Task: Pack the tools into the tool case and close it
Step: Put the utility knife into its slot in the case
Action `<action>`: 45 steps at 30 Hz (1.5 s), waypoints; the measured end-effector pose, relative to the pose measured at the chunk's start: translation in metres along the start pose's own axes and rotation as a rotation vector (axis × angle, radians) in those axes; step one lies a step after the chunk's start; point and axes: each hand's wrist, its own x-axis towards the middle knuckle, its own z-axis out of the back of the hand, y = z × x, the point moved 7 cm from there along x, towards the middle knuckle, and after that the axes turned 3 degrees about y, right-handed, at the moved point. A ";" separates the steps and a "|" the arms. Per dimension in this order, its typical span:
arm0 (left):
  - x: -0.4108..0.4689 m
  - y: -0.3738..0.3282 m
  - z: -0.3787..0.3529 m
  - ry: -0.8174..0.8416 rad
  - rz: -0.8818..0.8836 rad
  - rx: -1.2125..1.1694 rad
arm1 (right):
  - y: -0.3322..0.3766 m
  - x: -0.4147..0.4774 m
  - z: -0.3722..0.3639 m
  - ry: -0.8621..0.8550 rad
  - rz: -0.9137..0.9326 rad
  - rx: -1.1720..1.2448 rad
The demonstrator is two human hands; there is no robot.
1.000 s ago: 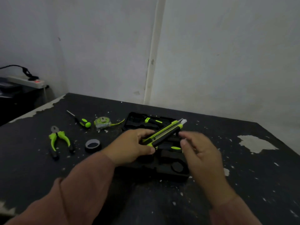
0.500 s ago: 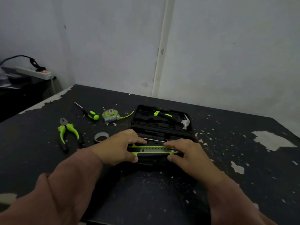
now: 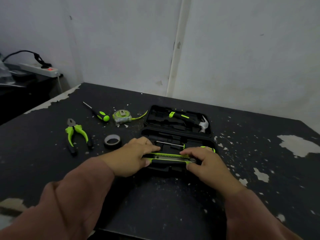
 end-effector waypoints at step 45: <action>-0.025 -0.041 -0.023 -0.369 0.040 0.422 | 0.054 -0.007 -0.036 0.066 0.106 -0.607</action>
